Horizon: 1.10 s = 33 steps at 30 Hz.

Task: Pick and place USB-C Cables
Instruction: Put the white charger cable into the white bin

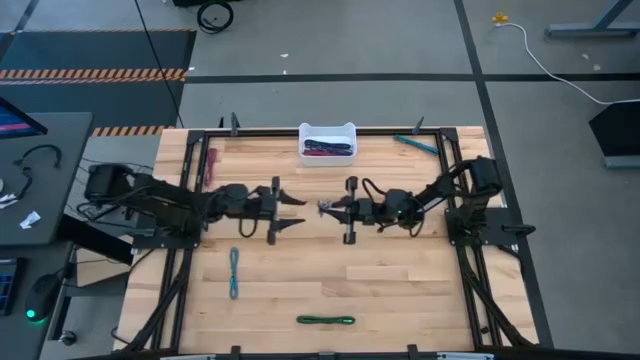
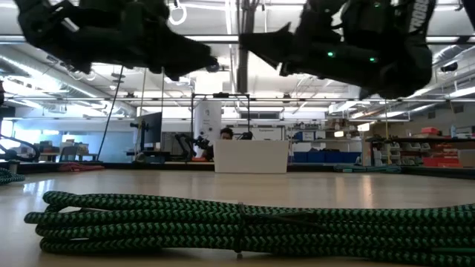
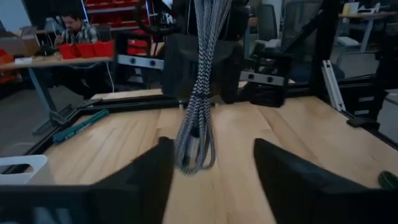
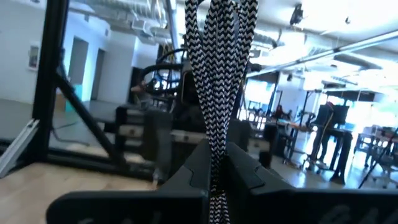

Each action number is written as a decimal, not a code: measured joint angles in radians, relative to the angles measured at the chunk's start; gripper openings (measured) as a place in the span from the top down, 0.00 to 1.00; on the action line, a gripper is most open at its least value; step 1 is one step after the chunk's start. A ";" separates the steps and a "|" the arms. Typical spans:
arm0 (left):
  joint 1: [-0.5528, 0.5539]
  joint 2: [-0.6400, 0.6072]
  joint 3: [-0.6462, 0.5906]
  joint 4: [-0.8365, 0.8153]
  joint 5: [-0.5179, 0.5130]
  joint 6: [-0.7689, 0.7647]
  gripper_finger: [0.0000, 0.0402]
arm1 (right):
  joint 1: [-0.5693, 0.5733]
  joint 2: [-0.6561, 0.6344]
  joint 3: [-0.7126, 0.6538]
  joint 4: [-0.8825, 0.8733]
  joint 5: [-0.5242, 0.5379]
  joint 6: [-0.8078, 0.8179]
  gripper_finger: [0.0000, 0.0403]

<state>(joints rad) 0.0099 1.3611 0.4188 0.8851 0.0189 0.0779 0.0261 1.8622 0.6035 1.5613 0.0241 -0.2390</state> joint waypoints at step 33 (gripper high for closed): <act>-0.050 0.119 0.186 -0.123 -0.351 0.176 0.89 | -0.002 -0.172 -0.147 -0.020 0.035 0.064 0.52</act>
<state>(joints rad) -0.0400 1.4804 0.6046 0.7625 -0.3319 0.2537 0.0238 1.6902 0.4568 1.5418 0.0591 -0.1745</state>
